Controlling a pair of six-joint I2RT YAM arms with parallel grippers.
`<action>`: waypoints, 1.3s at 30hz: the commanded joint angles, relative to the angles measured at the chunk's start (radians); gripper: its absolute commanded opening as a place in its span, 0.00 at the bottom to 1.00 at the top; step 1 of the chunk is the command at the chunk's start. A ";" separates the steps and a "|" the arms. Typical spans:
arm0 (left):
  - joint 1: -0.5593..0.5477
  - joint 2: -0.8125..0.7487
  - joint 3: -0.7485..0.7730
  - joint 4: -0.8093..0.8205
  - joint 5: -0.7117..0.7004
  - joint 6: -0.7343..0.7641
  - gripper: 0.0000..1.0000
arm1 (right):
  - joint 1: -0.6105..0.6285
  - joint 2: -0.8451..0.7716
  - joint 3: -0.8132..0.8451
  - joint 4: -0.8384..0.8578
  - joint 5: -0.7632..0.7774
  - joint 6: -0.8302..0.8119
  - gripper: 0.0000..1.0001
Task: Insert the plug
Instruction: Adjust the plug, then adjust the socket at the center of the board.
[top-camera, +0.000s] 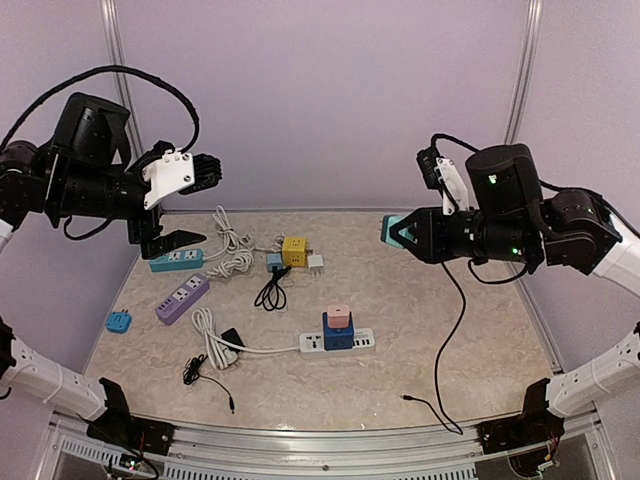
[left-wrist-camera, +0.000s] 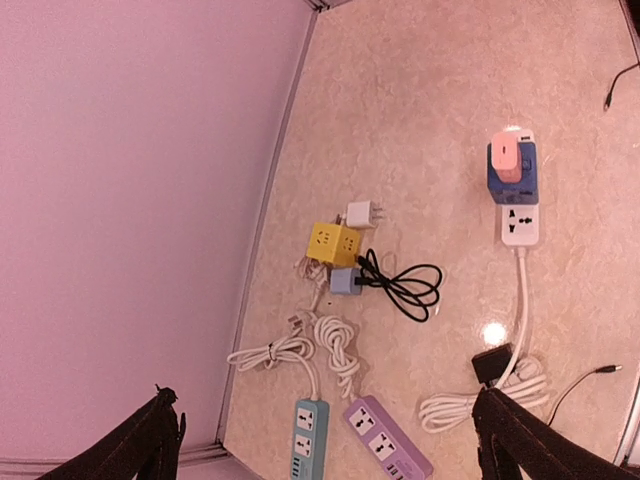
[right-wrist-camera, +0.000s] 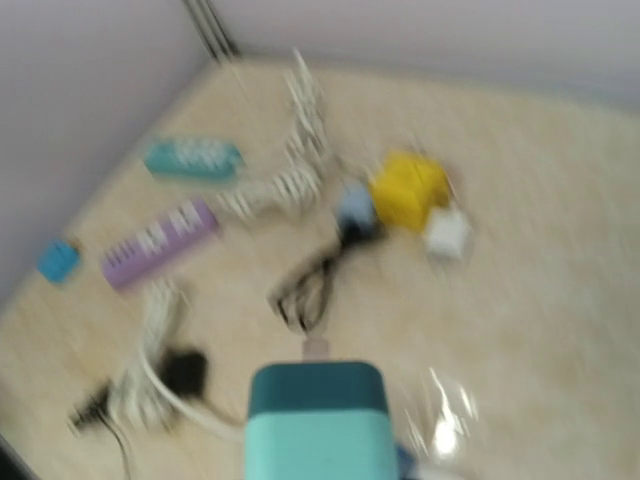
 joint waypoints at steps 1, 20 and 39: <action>0.051 -0.070 -0.065 -0.132 -0.057 0.096 0.99 | -0.006 0.015 -0.014 -0.183 -0.014 0.092 0.00; 0.211 -0.188 -0.248 -0.155 0.096 0.088 0.99 | -0.006 0.037 -0.214 -0.076 -0.151 0.139 0.00; 0.143 0.392 -0.412 0.249 0.639 0.274 0.80 | -0.002 0.027 -0.757 0.467 -0.256 0.263 0.00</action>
